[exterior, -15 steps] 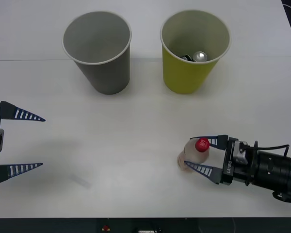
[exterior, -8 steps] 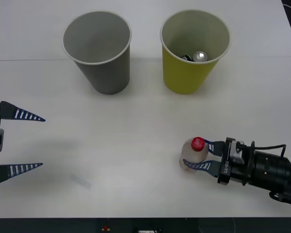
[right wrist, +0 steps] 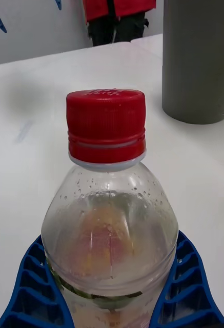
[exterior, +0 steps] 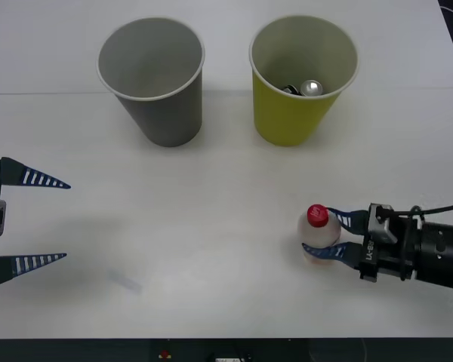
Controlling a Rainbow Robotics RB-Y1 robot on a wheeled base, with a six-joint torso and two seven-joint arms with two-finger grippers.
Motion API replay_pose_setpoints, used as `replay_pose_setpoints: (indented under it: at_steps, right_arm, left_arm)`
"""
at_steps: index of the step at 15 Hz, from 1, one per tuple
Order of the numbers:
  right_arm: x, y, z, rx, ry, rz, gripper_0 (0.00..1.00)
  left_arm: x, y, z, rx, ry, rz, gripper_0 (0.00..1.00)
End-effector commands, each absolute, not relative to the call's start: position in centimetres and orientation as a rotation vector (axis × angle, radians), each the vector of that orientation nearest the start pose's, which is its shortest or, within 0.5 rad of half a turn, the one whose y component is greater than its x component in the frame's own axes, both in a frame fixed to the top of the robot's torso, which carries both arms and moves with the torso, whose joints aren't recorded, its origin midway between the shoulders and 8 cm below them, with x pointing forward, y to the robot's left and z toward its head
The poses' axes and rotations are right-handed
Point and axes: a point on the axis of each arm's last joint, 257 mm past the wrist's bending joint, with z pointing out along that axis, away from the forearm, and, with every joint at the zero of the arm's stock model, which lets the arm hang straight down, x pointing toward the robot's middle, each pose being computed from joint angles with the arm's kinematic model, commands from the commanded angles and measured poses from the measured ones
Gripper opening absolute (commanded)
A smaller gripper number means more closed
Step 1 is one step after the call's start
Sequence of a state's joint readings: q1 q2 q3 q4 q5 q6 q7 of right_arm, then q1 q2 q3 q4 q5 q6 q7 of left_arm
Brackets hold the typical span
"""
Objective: Put the can into the green bin and the plastic bottle into the gray bin
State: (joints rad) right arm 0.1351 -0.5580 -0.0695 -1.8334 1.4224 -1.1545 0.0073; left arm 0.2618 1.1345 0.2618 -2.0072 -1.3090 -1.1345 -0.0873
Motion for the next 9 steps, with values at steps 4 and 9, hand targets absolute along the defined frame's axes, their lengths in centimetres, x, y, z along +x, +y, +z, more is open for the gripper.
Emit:
replay_pose_setpoints:
  at_steps: [4, 9]
  right_arm:
    - [33.8, -18.5, -18.9, -1.346, 1.641, 0.382, 0.00]
    - [32.4, -17.8, -15.5, -1.343, 1.753, 0.288, 0.00]
  left_arm:
    - [34.1, 28.6, -16.7, 1.762, 1.444, -0.118, 1.00]
    - [34.1, 28.6, -16.7, 1.762, 1.444, -0.118, 1.00]
